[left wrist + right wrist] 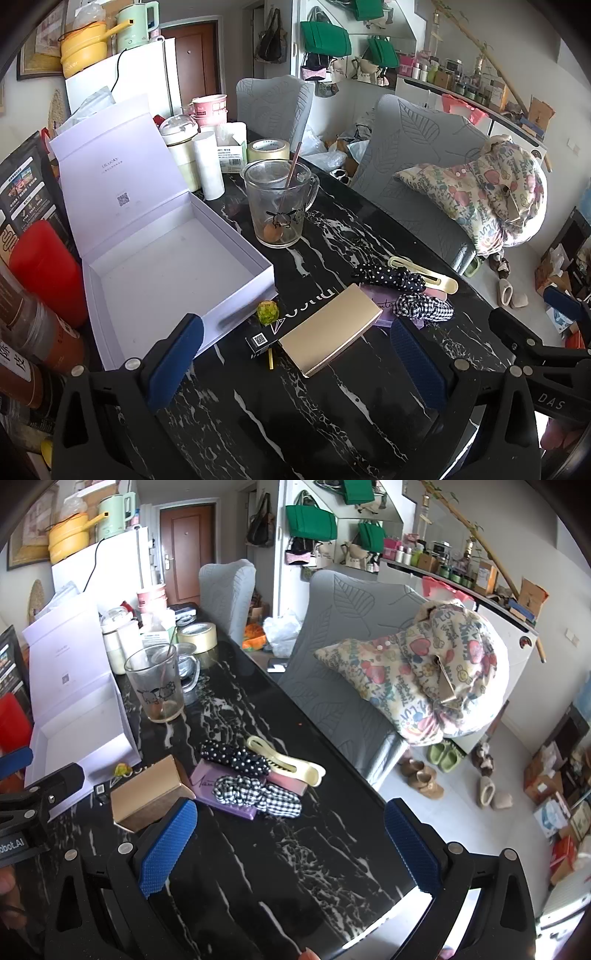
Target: Organize rigid objects
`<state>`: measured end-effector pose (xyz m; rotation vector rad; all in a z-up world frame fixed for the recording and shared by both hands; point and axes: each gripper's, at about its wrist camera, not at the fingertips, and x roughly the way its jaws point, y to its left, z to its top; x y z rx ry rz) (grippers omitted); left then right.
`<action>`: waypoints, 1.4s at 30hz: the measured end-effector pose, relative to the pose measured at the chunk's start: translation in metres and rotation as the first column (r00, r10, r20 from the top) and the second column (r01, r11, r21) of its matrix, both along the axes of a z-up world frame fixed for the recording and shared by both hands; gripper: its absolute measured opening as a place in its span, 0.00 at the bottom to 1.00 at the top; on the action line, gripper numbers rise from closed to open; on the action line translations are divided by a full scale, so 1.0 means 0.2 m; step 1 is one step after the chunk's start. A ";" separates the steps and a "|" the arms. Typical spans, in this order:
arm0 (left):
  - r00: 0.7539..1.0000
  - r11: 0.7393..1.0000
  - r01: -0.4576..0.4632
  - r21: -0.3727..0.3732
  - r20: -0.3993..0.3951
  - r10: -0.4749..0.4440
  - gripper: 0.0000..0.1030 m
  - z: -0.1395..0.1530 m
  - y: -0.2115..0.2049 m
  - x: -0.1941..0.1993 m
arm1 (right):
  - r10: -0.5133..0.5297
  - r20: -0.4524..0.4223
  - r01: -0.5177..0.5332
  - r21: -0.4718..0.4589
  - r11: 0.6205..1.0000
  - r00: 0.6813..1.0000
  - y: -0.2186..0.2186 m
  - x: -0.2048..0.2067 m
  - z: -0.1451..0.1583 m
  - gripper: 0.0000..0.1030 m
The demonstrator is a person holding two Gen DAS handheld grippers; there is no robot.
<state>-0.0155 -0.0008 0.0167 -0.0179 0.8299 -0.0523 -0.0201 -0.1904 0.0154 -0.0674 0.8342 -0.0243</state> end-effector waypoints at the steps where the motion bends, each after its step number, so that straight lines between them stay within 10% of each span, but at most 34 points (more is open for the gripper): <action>1: 1.000 1.000 0.000 0.000 -0.001 0.000 1.00 0.00 0.00 0.00 | 0.000 0.000 0.000 0.001 1.000 1.000 0.00 0.00 0.00 1.00; 42: 0.996 0.997 -0.064 -0.043 -0.061 0.062 1.00 -0.06 -0.07 -0.02 | 0.089 0.014 -0.090 0.054 0.995 0.996 -0.08 0.01 -0.07 1.00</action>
